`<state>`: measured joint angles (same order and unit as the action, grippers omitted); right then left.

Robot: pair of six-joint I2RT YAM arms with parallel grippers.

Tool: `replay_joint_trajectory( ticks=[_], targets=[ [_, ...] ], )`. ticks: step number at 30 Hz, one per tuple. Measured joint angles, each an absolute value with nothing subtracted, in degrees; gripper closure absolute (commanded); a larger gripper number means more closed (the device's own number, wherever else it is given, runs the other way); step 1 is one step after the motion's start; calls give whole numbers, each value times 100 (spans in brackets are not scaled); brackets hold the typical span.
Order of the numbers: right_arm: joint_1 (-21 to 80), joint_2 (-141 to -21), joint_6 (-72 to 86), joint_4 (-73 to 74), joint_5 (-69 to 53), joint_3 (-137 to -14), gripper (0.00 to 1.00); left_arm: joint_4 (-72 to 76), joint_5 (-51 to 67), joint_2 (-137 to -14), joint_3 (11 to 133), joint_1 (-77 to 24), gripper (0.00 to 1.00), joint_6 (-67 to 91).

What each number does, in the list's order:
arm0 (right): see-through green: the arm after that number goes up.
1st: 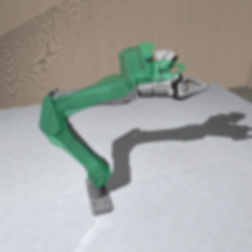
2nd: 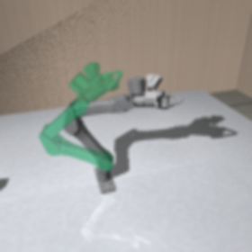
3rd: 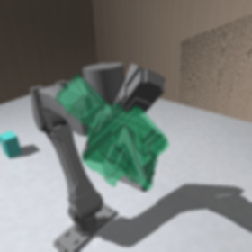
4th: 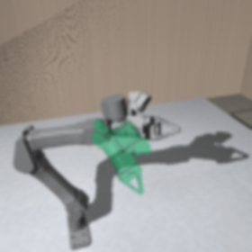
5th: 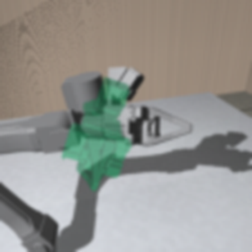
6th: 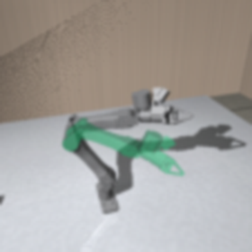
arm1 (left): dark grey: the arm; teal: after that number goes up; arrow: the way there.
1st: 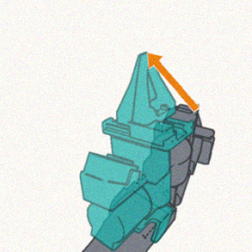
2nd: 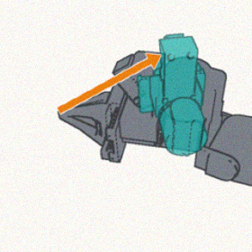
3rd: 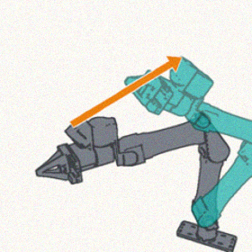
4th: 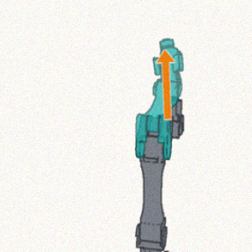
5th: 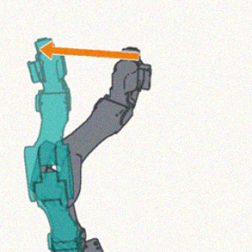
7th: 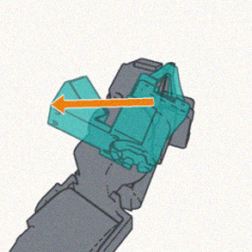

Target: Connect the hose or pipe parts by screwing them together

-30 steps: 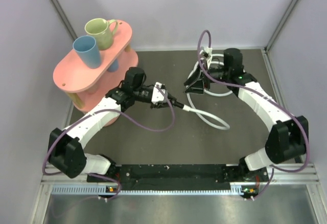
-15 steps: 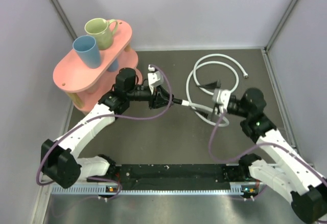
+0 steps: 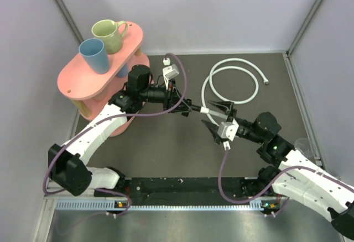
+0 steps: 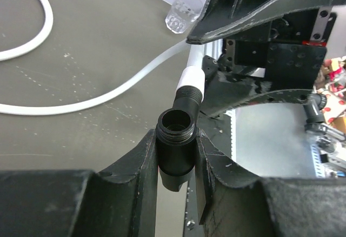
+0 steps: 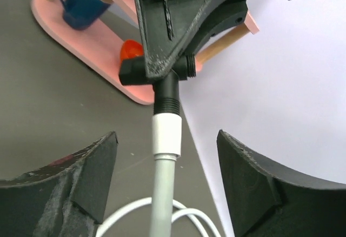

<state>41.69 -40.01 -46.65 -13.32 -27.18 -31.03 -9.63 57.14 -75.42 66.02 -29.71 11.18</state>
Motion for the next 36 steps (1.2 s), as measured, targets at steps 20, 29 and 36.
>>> replay_joint_trajectory(
  ticks=[20,29,36],
  targets=[
    [4619,-4436,-5496,-1426,-1699,-3103,66,-1485,5924,-7741,6858,-2967,100,1505],
    [4659,-4628,-5378,-1474,-1726,-3157,100,-1435,5957,-7712,6779,-2923,100,1151],
    [4447,-5146,-4523,-484,-2342,-3782,100,-537,6099,-7260,5789,-2827,100,-204]
  ],
)
